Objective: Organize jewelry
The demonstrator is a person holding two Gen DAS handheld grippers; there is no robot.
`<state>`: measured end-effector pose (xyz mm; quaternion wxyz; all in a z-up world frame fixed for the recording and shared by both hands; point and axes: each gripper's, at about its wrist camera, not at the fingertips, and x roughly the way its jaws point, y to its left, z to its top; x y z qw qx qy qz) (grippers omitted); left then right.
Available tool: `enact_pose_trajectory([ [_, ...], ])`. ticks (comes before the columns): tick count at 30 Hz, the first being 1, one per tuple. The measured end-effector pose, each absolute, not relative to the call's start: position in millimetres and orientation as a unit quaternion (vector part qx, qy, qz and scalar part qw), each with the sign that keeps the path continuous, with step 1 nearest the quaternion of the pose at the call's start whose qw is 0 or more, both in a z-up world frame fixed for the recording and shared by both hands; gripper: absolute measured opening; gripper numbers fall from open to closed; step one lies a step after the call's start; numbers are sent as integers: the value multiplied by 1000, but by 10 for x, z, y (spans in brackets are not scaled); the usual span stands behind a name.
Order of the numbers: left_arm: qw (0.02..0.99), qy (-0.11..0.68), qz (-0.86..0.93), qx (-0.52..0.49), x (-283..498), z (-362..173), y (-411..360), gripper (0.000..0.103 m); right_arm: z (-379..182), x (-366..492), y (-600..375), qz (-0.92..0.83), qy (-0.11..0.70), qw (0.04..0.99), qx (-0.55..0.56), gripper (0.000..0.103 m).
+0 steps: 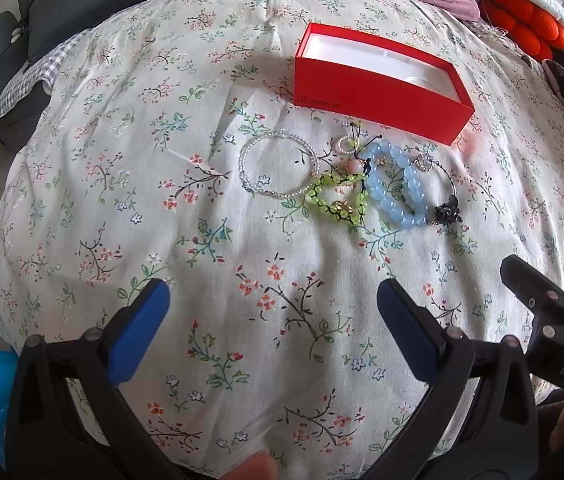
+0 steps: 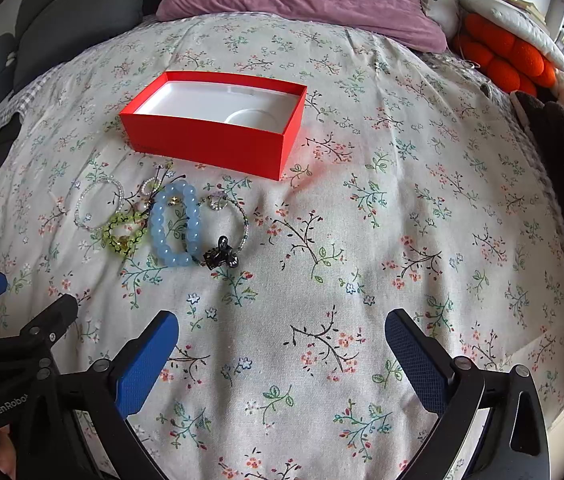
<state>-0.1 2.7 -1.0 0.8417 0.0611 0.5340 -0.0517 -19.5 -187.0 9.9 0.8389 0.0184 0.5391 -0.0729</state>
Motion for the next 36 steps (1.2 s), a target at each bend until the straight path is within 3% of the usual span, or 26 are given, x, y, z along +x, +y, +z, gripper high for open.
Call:
enact_pose_trajectory([
  [23, 843, 533, -55, 56, -24, 19, 41, 103, 222, -196, -1875, -67, 529, 846, 24, 103],
  [36, 838, 537, -95, 6, 16, 158, 218, 103, 391, -42, -2020, -53, 515, 855, 34, 103],
])
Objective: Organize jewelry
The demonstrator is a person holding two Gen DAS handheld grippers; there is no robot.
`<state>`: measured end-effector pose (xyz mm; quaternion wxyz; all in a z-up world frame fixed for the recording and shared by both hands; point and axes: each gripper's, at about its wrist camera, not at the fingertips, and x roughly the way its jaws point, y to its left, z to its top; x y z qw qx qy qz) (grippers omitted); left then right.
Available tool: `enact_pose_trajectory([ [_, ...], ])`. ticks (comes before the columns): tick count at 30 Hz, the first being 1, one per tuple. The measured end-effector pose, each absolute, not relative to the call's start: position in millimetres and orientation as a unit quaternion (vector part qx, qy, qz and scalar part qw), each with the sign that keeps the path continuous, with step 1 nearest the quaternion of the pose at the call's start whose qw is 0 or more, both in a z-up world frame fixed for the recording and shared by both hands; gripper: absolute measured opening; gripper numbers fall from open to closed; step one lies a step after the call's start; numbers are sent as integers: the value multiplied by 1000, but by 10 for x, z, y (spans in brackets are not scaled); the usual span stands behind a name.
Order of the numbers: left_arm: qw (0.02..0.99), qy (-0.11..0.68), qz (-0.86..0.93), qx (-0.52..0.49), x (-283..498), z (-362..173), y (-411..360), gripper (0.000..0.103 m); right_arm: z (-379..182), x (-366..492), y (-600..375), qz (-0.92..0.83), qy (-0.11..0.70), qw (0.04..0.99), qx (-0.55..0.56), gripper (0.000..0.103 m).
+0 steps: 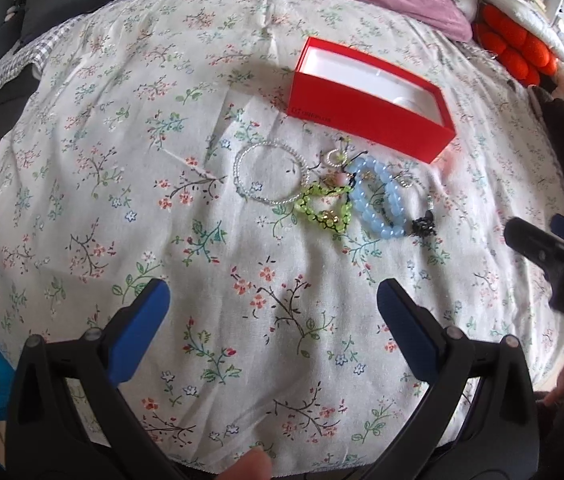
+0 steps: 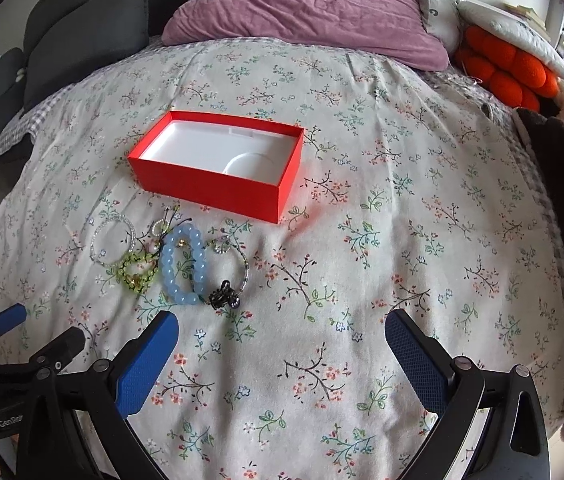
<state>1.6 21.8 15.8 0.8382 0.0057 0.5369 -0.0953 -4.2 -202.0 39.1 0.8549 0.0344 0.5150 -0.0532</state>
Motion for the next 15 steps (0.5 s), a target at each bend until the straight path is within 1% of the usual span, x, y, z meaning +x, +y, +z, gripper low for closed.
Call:
enact_pose_trajectory([
  [5, 828, 547, -123, 34, 183, 286, 268, 103, 344, 125, -2211, -27, 538, 838, 86, 103],
  [10, 824, 553, -123, 22, 542, 223, 367, 103, 258, 344, -2259, -6, 565, 820, 95, 103],
  [12, 826, 553, -112, 16, 681, 124, 423, 98, 175, 441, -2320, 4, 579, 806, 126, 102],
  [13, 824, 555, -110, 10, 756, 61, 454, 94, 129, 480, -2356, 9, 583, 800, 142, 99],
  [14, 820, 562, -111, 4, 832, -3, 479, 88, 75, 526, -2380, 13, 589, 793, 157, 92],
  [15, 814, 570, -112, -2, 908, -62, 490, 84, 16, 570, -2407, 15, 593, 786, 171, 87],
])
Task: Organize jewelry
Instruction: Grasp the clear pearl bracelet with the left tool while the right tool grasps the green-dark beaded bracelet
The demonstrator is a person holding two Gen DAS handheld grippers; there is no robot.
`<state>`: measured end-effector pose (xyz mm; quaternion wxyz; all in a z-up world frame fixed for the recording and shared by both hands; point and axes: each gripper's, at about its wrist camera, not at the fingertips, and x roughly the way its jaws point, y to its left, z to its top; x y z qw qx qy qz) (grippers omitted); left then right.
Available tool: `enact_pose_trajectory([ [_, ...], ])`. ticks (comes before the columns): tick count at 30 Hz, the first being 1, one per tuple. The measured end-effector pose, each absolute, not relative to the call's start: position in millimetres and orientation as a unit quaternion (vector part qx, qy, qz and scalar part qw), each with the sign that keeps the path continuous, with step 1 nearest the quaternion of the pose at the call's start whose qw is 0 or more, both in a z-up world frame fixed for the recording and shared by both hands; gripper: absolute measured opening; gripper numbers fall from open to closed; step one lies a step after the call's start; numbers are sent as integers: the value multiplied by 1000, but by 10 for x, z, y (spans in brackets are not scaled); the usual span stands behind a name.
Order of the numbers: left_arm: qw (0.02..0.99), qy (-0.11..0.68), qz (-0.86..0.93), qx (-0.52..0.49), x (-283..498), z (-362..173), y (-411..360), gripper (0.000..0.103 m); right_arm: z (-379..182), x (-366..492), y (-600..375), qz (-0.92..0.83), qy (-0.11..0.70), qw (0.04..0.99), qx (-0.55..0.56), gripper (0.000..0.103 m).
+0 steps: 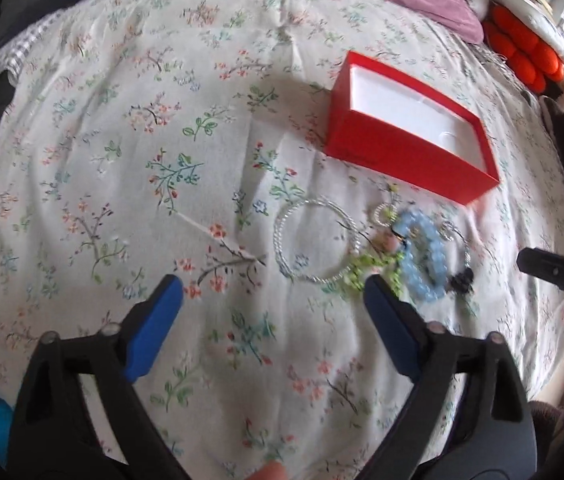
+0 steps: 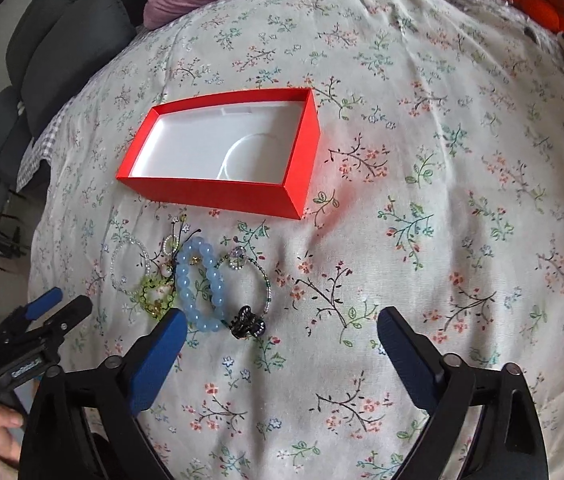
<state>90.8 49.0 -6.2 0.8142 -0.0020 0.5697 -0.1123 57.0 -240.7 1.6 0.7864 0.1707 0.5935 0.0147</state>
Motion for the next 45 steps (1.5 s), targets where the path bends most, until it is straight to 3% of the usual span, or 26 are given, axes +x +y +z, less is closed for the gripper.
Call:
enact_pose_trajectory([
  [1, 808, 578, -115, -10, 984, -112, 501, 79, -46, 613, -2423, 13, 599, 780, 180, 77],
  [3, 805, 581, -119, -30, 1058, -177, 526, 77, -184, 678, -2468, 4, 610, 767, 199, 70],
  [6, 797, 589, -125, -39, 1137, -270, 515, 64, -347, 764, -2504, 1, 625, 748, 225, 55],
  [13, 799, 588, -124, -40, 1238, -349, 446, 57, -454, 915, -2376, 1, 626, 750, 212, 53],
  [27, 810, 580, -90, 0, 1301, -411, 240, 26, -587, 983, -1765, -41, 613, 788, 45, 45],
  [35, 813, 577, -74, 25, 1307, -428, 95, 11, -607, 936, -1520, -40, 605, 795, -2, 31],
  [45, 813, 578, -70, 26, 1236, -402, 64, 5, -570, 876, -1432, -27, 598, 801, -10, 6],
])
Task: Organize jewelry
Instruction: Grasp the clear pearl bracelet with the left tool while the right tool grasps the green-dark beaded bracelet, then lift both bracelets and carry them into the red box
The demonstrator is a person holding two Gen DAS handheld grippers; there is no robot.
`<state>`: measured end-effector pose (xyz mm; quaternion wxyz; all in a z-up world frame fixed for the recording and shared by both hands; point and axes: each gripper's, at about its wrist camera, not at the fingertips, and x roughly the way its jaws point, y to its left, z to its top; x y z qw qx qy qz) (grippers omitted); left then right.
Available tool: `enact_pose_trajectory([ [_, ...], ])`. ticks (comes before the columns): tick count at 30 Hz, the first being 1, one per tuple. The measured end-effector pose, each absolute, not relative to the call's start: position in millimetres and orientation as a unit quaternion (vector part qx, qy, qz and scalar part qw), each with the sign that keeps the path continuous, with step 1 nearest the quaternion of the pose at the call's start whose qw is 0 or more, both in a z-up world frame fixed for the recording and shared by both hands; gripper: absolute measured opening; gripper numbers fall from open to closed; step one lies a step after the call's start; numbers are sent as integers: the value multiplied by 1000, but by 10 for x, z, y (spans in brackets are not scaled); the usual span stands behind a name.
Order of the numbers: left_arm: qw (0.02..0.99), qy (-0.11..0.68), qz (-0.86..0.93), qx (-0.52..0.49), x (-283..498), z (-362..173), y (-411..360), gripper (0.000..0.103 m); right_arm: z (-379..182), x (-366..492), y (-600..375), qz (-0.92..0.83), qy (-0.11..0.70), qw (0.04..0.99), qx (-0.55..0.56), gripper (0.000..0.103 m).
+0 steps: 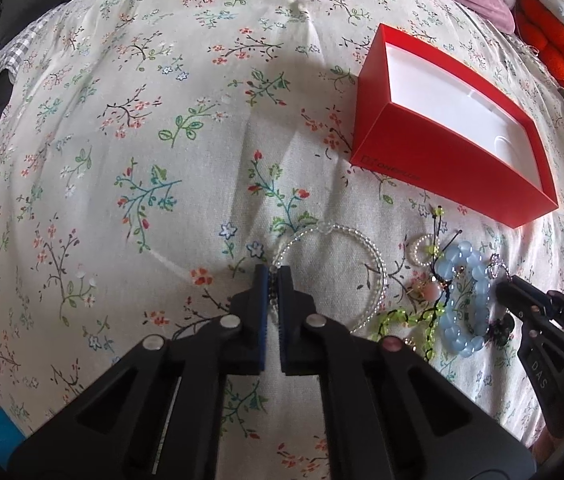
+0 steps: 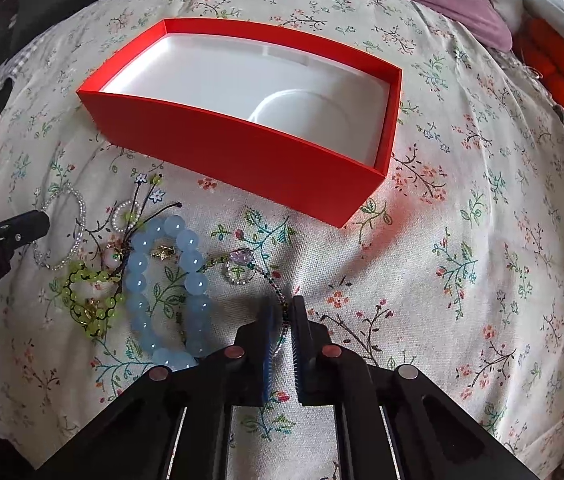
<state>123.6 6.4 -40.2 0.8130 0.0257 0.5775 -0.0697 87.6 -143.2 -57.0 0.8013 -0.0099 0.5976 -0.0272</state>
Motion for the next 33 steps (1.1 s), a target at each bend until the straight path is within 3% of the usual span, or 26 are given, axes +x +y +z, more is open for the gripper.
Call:
enact_pose_trajectory([
  [14, 820, 562, -109, 13, 1005, -92, -64, 5, -181, 500, -1657, -2, 581, 813, 27, 3],
  [33, 847, 508, -153, -34, 1059, 447, -177, 5, 565, 484, -1962, 31, 498, 864, 66, 3],
])
